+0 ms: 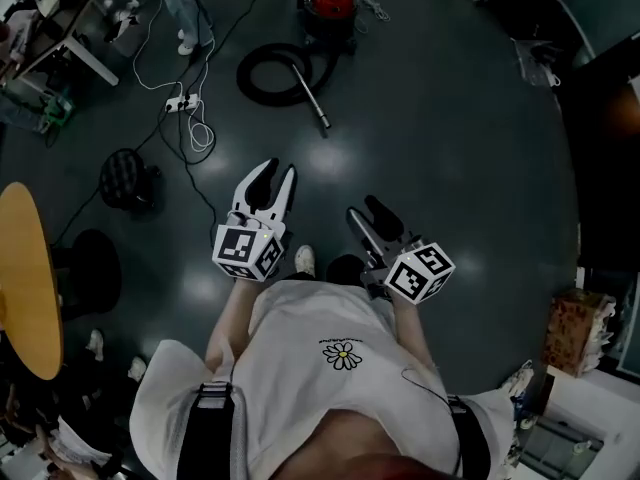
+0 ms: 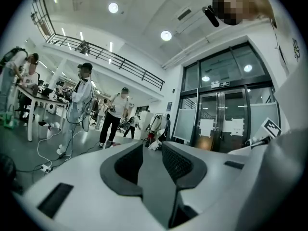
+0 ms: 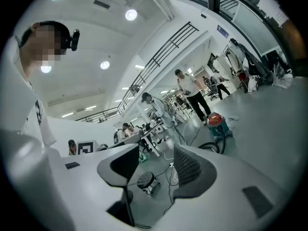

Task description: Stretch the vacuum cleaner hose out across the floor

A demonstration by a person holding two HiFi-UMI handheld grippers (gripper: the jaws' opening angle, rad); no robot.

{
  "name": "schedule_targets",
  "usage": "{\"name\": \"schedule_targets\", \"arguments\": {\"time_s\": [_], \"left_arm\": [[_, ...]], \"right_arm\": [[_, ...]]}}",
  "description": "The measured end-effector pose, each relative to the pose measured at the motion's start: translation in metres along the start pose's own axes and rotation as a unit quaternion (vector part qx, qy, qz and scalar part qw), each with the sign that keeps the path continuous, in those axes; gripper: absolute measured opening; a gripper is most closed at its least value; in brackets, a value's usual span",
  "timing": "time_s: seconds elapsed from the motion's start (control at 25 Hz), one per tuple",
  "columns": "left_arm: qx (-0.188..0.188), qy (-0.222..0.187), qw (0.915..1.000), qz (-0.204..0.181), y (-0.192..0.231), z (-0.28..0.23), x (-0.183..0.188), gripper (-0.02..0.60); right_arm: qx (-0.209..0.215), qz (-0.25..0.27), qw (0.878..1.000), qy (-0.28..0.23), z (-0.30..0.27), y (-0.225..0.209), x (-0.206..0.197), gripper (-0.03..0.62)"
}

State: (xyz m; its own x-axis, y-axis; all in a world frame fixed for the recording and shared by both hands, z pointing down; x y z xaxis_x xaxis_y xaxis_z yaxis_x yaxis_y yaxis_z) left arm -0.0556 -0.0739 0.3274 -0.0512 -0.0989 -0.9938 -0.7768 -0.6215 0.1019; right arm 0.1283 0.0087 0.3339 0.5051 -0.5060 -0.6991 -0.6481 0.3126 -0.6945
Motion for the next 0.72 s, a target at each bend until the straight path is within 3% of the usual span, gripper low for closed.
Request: {"name": "schedule_targets", "arguments": {"time_s": [0.16,0.32,0.52,0.72], "left_arm": [[0.003,0.019,0.9998,-0.003,0.031,-0.052,-0.006,0.115],[0.003,0.044,0.9990,-0.006,0.057,-0.117,-0.019,0.115],[0.017,0.061,0.9980,-0.007,0.098,-0.219,-0.005,0.114],[0.037,0.030,0.9986,-0.024,0.140,-0.301,0.027,0.115]], "right_arm": [[-0.001,-0.009,0.999,0.032,-0.055,-0.027,0.020,0.233],[-0.003,-0.044,0.996,0.079,-0.112,-0.086,0.048,0.232],[0.013,-0.042,0.995,0.094,-0.194,-0.148,0.136,0.233],[0.025,-0.005,0.994,0.103,-0.271,-0.192,0.219,0.232]]}}
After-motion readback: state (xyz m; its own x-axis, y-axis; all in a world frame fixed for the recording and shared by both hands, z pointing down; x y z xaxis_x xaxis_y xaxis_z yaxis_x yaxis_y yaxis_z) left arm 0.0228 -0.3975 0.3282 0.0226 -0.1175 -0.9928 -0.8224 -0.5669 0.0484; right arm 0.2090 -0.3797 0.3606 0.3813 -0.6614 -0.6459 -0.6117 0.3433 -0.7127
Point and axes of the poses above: the fingertips, and each gripper's own axes: z backward along the fingers, y to its left, x out of its top, the point moved 5 cm from there along z, backward along the fingers, and after that the axes turned 10 degrees about -z, right-handed, at the moved point
